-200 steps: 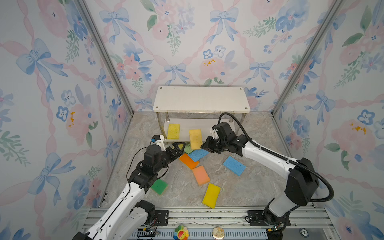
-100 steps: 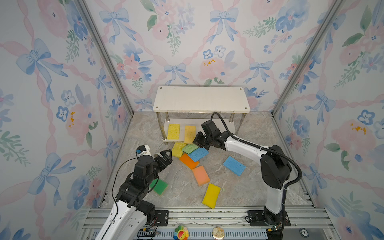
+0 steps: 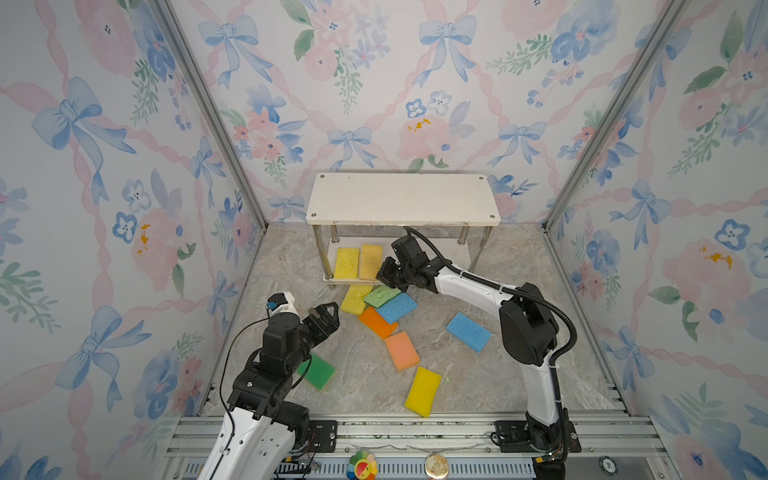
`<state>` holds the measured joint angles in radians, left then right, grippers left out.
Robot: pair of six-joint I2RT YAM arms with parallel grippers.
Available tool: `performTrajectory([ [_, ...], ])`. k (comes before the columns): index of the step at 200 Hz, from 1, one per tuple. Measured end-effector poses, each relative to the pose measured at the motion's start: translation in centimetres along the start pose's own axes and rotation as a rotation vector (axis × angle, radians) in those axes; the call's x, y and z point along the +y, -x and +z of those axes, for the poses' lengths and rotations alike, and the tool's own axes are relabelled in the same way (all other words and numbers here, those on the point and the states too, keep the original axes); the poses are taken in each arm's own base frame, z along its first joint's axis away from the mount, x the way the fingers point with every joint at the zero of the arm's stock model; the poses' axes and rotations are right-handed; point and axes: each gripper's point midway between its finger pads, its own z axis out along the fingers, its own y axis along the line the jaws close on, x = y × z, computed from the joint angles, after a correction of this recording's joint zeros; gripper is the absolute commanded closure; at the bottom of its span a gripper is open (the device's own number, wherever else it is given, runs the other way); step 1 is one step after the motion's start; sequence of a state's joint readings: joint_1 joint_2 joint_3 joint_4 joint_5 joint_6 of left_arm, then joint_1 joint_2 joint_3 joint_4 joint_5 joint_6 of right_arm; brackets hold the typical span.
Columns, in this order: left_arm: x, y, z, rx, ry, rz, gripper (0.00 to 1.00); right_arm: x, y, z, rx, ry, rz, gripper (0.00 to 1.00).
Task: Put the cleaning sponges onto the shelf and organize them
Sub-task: 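Lower the tan sponge onto the lower tier while the left arm draws back, then open the right gripper, releasing the tan sponge beside the yellow one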
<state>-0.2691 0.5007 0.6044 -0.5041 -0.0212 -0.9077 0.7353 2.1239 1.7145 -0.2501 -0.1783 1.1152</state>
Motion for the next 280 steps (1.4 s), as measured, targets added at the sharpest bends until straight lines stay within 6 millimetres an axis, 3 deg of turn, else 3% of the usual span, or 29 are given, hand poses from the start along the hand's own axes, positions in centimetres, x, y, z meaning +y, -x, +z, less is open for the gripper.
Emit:
performTrajectory([
  [66, 0.0, 0.0, 0.0, 0.011, -0.008, 0.006, 0.02, -0.2, 0.2, 1.4, 0.003, -0.009, -0.017, 0.97],
  [98, 0.1, 0.1, 0.0, 0.011, -0.008, 0.005, 0.02, 0.0, 0.3, 1.4, 0.002, -0.006, -0.017, 0.85],
  [132, 0.2, 0.1, 0.1, 0.013, -0.006, 0.003, 0.02, -0.2, 0.3, 1.4, 0.005, -0.013, -0.023, 0.82],
  [211, 0.8, -0.2, 0.4, 0.025, 0.013, -0.004, 0.02, -0.3, 0.3, 1.5, 0.006, -0.013, -0.020, 0.44],
  [244, 0.8, -0.3, 0.4, 0.031, 0.014, -0.004, 0.02, -1.2, 0.0, 1.5, -0.001, -0.023, -0.035, 0.37],
  [280, 0.9, -0.4, 0.6, 0.036, 0.019, -0.004, 0.02, -2.9, -0.7, -0.6, -0.011, -0.062, -0.055, 0.34],
])
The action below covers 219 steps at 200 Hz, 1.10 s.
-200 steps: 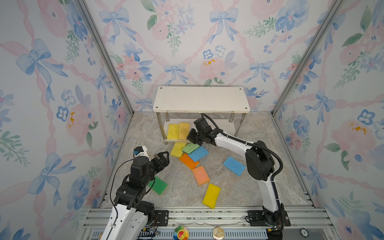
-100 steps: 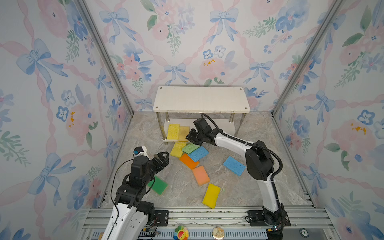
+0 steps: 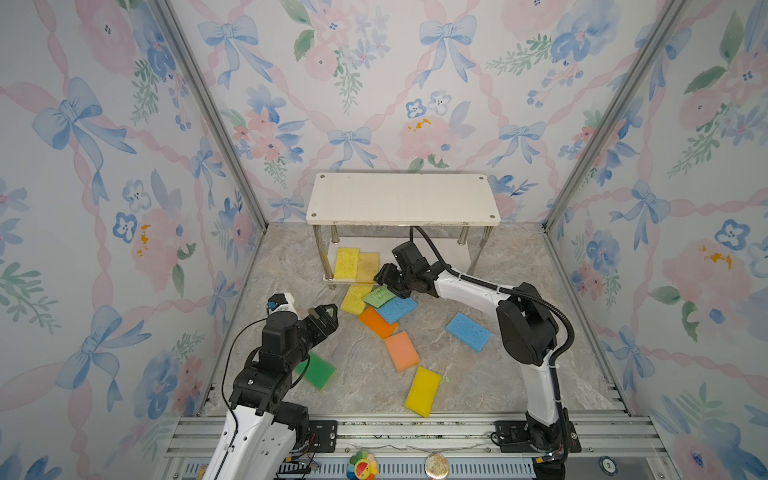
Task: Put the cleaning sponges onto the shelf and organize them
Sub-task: 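Open the right gripper, releasing the tan sponge beside the yellow one, then withdraw the right gripper toward the blue sponge while the left gripper moves to the pile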
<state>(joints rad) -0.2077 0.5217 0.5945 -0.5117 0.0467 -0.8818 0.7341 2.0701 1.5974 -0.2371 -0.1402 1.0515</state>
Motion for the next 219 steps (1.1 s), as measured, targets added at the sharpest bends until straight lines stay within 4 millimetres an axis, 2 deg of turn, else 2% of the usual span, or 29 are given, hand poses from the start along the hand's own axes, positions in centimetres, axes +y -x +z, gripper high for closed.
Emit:
performTrajectory([
  [38, -0.2, -0.4, 0.6, 0.024, -0.010, -0.001, 0.02, 0.7, -0.7, -4.3, -0.019, 0.028, -0.041, 0.36],
  [66, 0.2, -2.1, 2.2, 0.088, -0.033, -0.022, 0.02, -0.1, -2.2, -7.4, -0.013, 0.047, -0.053, 0.36],
  [92, 1.6, -5.0, 4.4, 0.170, -0.044, -0.097, 0.04, -1.4, -3.1, -10.3, -0.004, 0.048, -0.057, 0.38],
  [116, 2.1, -7.8, 6.2, 0.259, -0.034, -0.143, 0.09, -2.7, -3.0, -14.0, -0.021, 0.045, -0.068, 0.42],
  [138, 1.2, -8.6, 7.7, 0.297, -0.043, -0.154, 0.14, -4.8, -2.3, -17.9, -0.069, 0.043, -0.046, 0.43],
  [157, 0.6, -8.6, 9.2, 0.306, -0.040, -0.168, 0.18, -7.6, -1.4, -21.2, -0.128, 0.029, 0.002, 0.44],
  [168, 0.2, -8.4, 10.2, 0.308, -0.038, -0.179, 0.24, -9.1, -1.1, -22.6, -0.150, 0.011, 0.025, 0.45],
  [184, -0.8, -7.7, 11.7, 0.311, -0.043, -0.180, 0.48, -10.5, -0.8, -23.8, -0.168, -0.013, 0.044, 0.45],
  [219, -4.2, -5.3, 14.8, 0.289, -0.093, -0.145, 0.93, -11.4, -1.4, -24.8, -0.158, -0.029, 0.033, 0.46],
])
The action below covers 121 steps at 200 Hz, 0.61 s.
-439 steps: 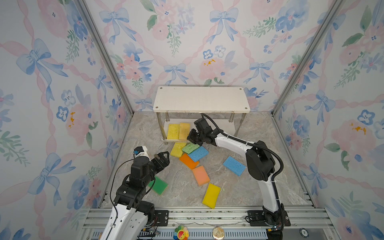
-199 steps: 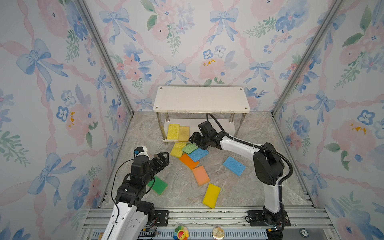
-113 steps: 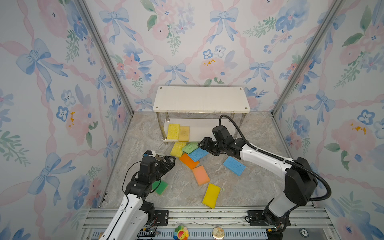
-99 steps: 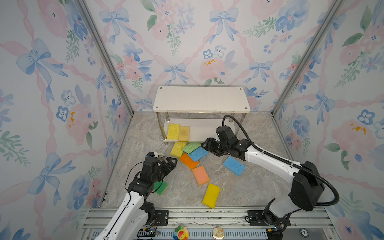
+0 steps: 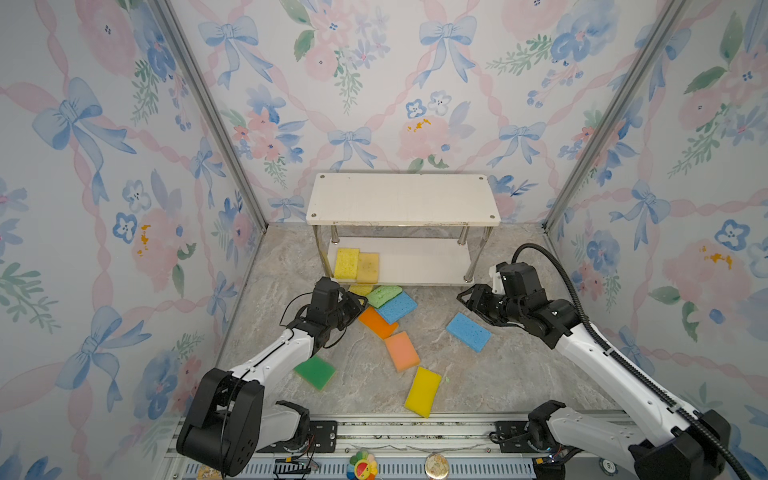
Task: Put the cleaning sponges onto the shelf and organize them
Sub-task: 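Withdraw the right gripper toward the blue sponge while the left gripper moves to the pile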
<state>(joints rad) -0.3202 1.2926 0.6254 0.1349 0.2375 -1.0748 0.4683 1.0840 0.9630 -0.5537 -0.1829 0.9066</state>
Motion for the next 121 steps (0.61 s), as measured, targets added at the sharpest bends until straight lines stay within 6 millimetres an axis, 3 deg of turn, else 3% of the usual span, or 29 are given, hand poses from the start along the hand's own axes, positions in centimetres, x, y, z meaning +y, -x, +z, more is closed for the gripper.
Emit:
performTrajectory([
  [6, -0.5, 0.4, 0.4, -0.004, -0.010, 0.009, 1.00, -0.2, -0.1, -0.1, 0.002, -0.002, 0.002, 0.46],
  [29, -1.5, 1.3, 1.8, -0.004, -0.023, 0.021, 1.00, -1.5, 0.1, -0.6, -0.009, -0.022, 0.021, 0.46],
  [70, -0.4, 1.1, 3.7, 0.024, 0.017, 0.026, 1.00, -2.4, 1.0, -1.1, -0.026, -0.032, 0.039, 0.47],
  [121, -0.5, 1.8, 5.2, 0.034, 0.028, 0.042, 1.00, -3.2, 1.7, -1.3, -0.034, -0.043, 0.058, 0.47],
])
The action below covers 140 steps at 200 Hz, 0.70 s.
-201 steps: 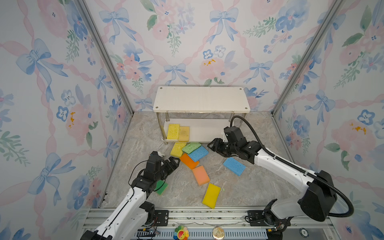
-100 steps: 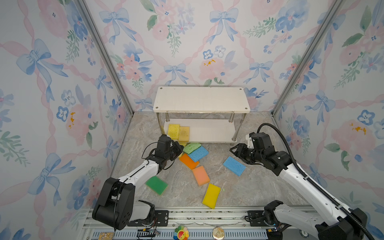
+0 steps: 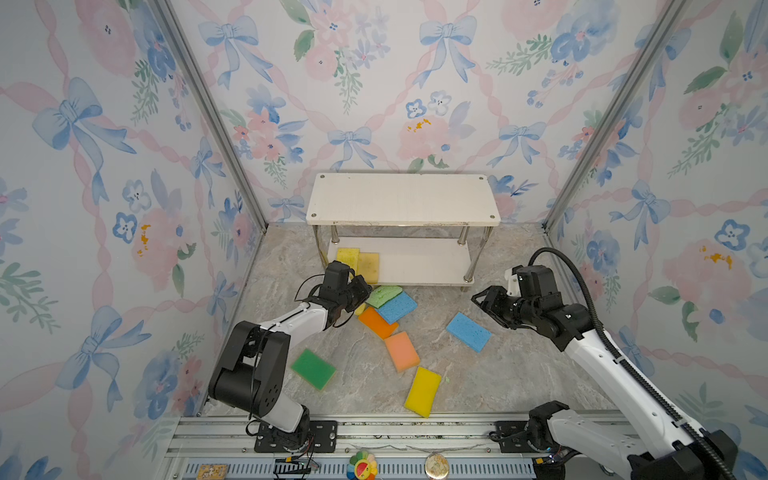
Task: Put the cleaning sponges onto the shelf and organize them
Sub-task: 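Withdraw the right gripper toward the blue sponge while the left gripper moves to the pile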
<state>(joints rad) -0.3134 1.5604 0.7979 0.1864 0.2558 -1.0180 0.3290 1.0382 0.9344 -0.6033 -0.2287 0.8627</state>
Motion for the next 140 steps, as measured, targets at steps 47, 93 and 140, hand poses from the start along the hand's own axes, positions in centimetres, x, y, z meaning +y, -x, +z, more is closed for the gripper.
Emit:
performTrajectory([
  [47, 0.6, 0.8, 1.0, 0.000, 0.020, -0.003, 1.00, -0.9, 0.5, -0.2, -0.009, -0.023, 0.018, 0.47],
  [93, 0.9, 1.6, 1.8, 0.004, 0.024, -0.005, 1.00, -1.5, 0.8, -0.1, -0.009, -0.040, 0.033, 0.47],
  [140, 0.9, 1.8, 2.6, 0.020, 0.023, -0.004, 1.00, -1.7, 0.8, 0.2, -0.005, -0.047, 0.037, 0.46],
])
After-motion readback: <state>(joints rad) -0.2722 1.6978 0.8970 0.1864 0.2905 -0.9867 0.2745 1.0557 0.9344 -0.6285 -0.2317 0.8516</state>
